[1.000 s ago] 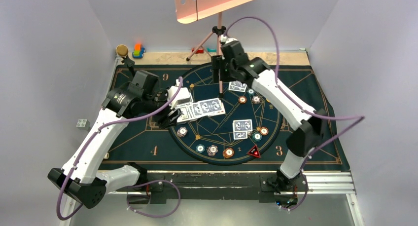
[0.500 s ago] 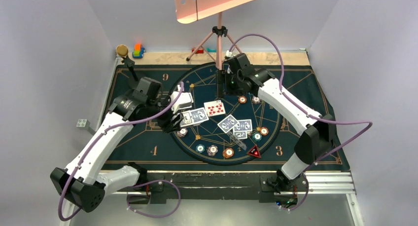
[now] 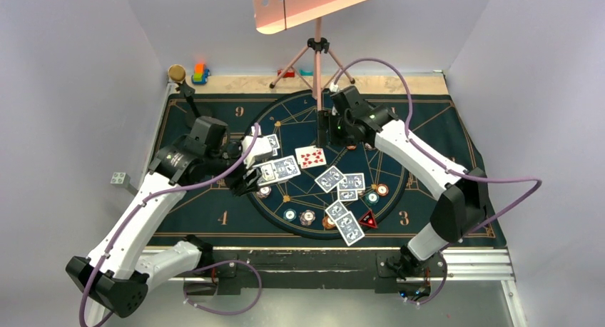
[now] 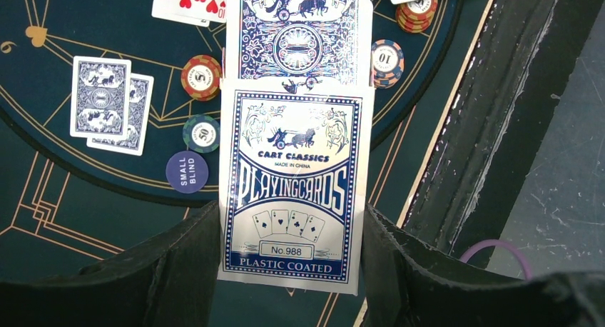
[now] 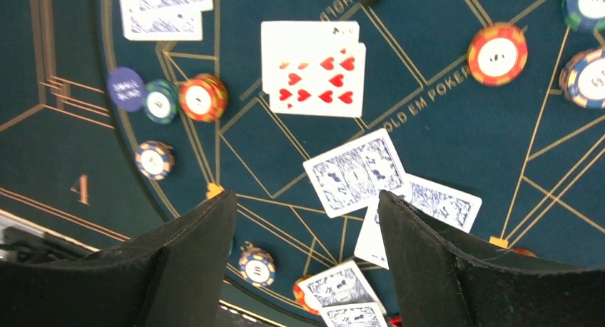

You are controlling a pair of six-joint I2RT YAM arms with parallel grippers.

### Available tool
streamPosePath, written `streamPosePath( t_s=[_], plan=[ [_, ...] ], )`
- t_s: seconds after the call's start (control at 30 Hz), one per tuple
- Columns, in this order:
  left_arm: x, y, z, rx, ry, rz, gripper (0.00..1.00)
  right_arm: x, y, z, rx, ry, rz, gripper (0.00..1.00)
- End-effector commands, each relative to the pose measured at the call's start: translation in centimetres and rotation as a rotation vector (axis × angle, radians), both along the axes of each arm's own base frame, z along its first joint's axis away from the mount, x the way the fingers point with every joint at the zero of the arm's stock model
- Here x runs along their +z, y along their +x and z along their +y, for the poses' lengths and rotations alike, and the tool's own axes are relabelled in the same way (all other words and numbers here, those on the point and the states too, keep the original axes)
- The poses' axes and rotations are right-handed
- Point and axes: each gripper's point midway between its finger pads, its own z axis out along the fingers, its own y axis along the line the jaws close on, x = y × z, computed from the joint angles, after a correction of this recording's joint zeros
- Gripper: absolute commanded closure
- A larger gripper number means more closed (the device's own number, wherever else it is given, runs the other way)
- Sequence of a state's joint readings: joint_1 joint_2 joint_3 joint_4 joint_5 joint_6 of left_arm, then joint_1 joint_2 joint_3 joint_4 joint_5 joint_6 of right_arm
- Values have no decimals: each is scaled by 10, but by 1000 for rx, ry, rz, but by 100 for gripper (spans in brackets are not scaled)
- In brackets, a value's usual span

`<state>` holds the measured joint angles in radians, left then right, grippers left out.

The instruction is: Distribute texas hold em gaming equipment

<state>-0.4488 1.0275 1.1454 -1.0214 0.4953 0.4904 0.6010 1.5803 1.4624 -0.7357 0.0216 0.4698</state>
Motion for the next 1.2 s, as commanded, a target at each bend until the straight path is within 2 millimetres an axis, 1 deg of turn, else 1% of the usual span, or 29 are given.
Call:
streamPosePath(
  t_s=[0.0,0.13,0.2,0.27,0.33,0.4,0.47,0.63,0.77,0.87,0.97,1.03,1.07,1.17],
  plan=[
    [9,1,-2,-15,-26,-23,100,-31,-11,-17,-16,-75,57,24],
    [9,-2,-1,-23,-17,-18,100,-55,-39,-28,-13,-73,94,23],
    [8,-1,-1,-22,-14,-17,100,-62,-42,-29,-11,-69,105,22],
    [9,-1,-1,-20,-15,-16,100,-65,-36,-24,-9,-59,98,22],
    [8,-2,-1,-20,-15,-10,100,-69,-24,-15,3,-56,86,21],
    [9,-3,-1,-19,-15,-7,100,-79,-15,-7,29,-73,108,20],
    [10,-4,0,-19,-14,-8,100,-90,-4,-4,33,-104,115,20],
    [10,-4,1,-20,-12,-9,100,-109,20,-10,7,-166,94,20],
    [12,-5,1,-22,-12,-6,100,-123,25,-12,3,-169,114,20],
    [12,-6,2,-24,-5,-4,100,-133,25,-18,-5,-192,120,20],
    [12,-5,2,-24,-2,-5,100,-136,21,-22,-12,-196,125,20],
    [12,-6,2,-23,-2,-1,100,-134,13,-27,-15,-198,127,21],
    [13,-6,2,-23,-3,-2,100,-126,10,-28,-20,-183,115,21],
    [14,-7,3,-25,0,1,100,-115,-17,-29,-5,-136,124,21]
  ],
)
